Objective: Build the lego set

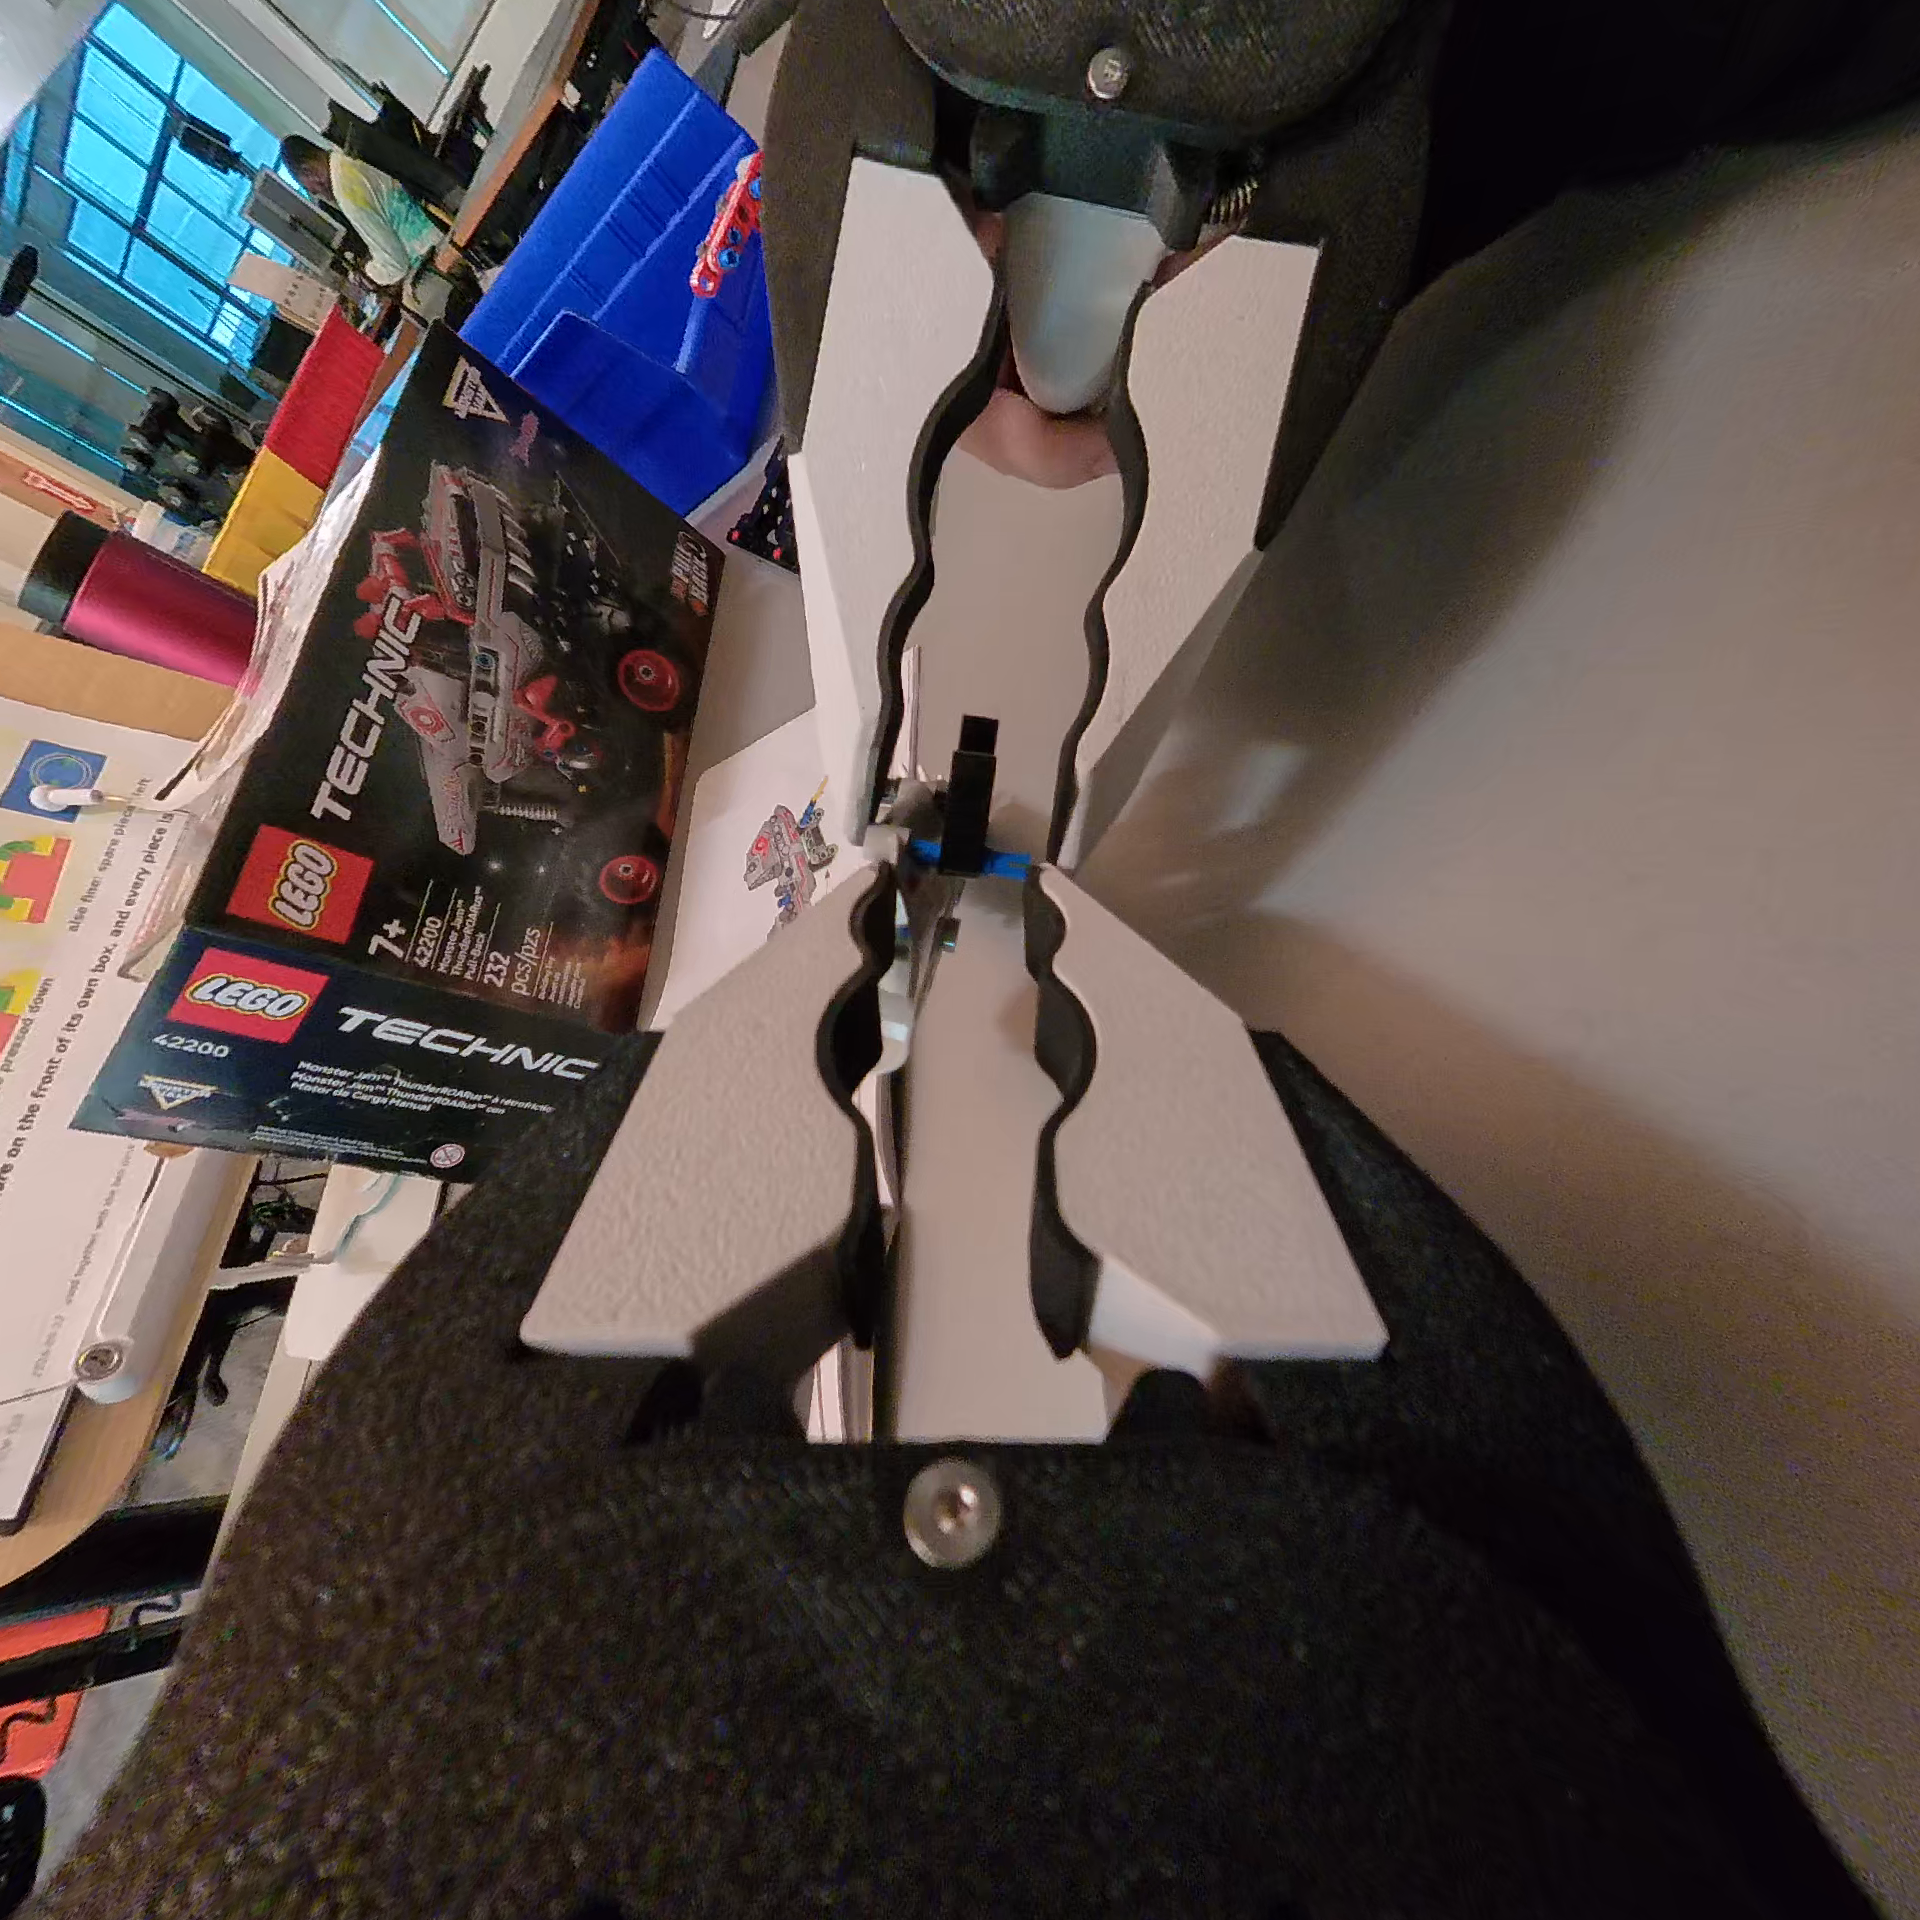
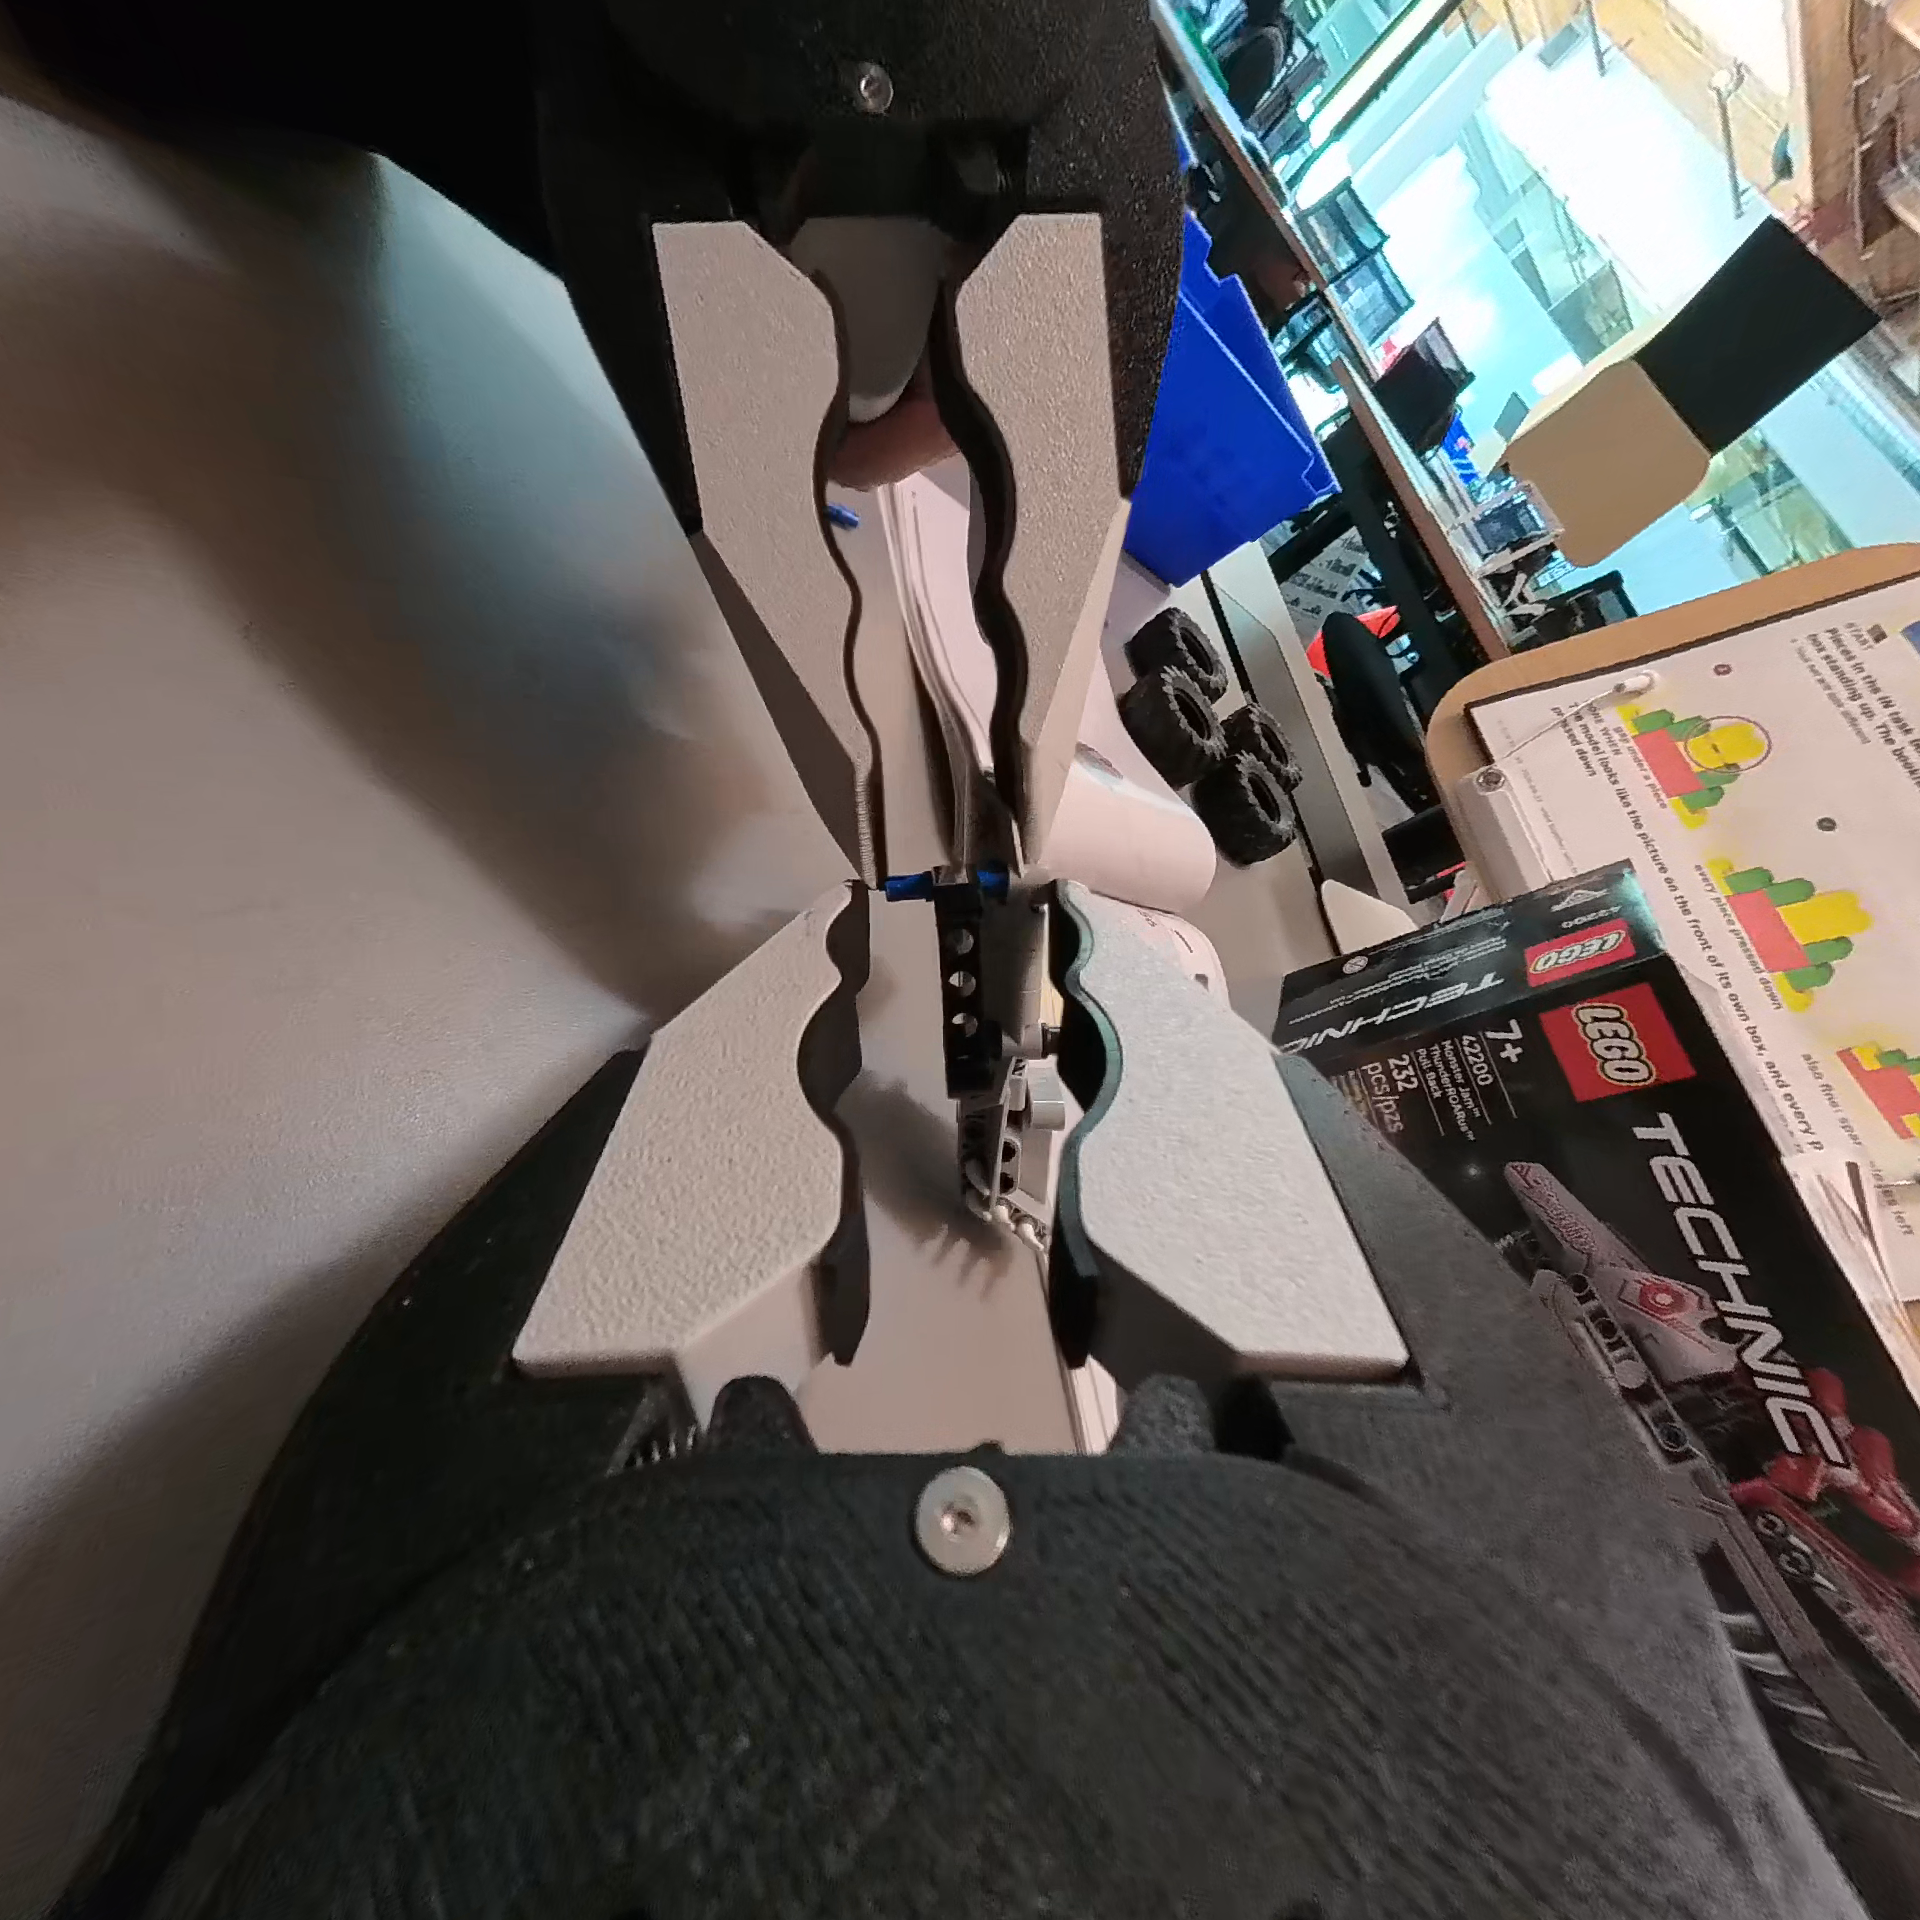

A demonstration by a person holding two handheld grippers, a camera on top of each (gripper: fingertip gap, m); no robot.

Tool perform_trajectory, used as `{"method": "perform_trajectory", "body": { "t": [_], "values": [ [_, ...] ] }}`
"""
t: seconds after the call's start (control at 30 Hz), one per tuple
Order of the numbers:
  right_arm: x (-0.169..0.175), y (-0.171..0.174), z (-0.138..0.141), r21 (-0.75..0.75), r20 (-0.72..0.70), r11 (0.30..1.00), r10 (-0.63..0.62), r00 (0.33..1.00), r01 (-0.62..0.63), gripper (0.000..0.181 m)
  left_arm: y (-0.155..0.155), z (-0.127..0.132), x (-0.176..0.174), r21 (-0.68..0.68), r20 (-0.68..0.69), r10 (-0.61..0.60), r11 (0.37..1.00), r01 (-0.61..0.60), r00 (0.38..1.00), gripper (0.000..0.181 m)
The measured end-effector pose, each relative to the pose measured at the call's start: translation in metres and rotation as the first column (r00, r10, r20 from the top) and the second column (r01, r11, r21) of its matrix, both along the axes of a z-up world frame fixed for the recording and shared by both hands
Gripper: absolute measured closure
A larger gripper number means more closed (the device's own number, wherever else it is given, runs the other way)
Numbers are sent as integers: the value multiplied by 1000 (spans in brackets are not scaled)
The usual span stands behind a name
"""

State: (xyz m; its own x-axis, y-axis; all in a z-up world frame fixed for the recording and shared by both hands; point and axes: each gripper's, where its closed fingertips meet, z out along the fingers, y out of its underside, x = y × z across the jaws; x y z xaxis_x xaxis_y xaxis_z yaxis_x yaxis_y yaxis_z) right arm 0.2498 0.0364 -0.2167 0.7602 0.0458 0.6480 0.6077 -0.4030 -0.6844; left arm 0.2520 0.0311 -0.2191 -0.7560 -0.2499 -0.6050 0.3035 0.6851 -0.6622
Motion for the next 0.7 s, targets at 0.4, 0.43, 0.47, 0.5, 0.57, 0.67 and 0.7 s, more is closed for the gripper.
{"method": "perform_trajectory", "body": {
  "t": [0.4,0.43,0.47,0.5,0.57,0.67,0.7],
  "values": [
    [4,1,0,-9,-6,1000,-28,1000,28,153,2,0,3,39,13,29,999,-30,999,160],
    [3,1,0,-10,-6,1000,-28,1000,28,153,2,0,3,41,15,28,999,-29,999,160],
    [3,1,0,-10,-8,1000,-30,1000,30,153,2,0,3,45,16,29,999,-29,999,160],
    [3,2,0,-10,-9,999,-31,999,31,153,2,0,3,47,13,29,998,-29,999,160],
    [3,2,0,-10,-11,999,-36,999,36,153,2,0,3,44,10,30,999,-30,1000,161],
    [4,3,1,-7,-17,999,-46,999,46,154,3,1,3,41,9,39,998,-39,999,161],
    [4,3,1,-5,-16,999,-48,999,47,154,3,2,3,40,11,41,998,-41,999,161]
  ]
}}
